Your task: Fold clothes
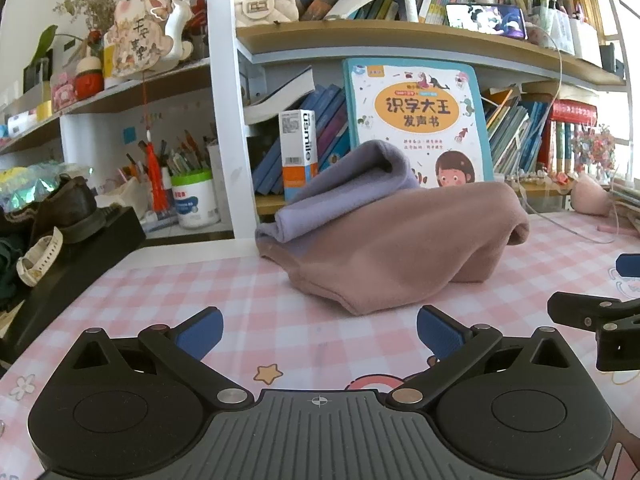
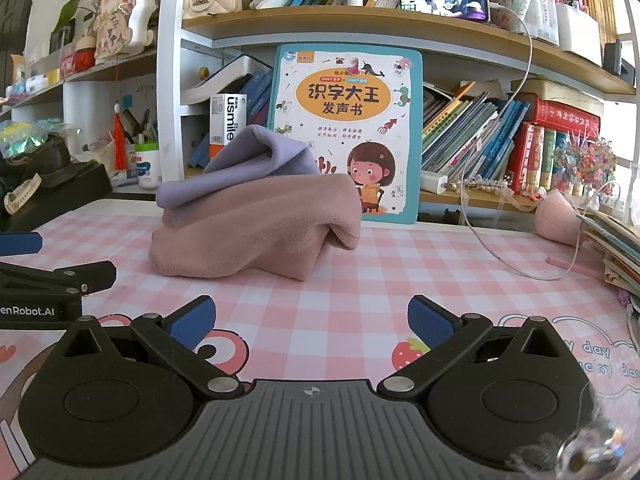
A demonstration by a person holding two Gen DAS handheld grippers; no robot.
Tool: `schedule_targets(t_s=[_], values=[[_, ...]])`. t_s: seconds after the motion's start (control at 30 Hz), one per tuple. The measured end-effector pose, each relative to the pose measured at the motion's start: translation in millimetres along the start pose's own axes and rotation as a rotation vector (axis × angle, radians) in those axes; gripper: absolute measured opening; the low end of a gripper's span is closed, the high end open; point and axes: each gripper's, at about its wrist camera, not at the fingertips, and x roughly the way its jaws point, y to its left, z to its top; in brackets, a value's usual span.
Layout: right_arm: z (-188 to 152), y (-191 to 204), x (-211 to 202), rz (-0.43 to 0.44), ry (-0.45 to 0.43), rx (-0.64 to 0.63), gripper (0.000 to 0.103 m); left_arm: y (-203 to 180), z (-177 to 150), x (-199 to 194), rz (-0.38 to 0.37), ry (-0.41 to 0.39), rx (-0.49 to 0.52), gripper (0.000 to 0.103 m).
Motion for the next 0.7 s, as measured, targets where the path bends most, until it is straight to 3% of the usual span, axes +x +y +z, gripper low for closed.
schedule_targets(t_s=[0.7], values=[[-2.6,-0.3,0.5,-0.013,0.001,0.006,0.103,-2.2,-5.0,0.5,-0.004,-0.007,0.025,0.103]])
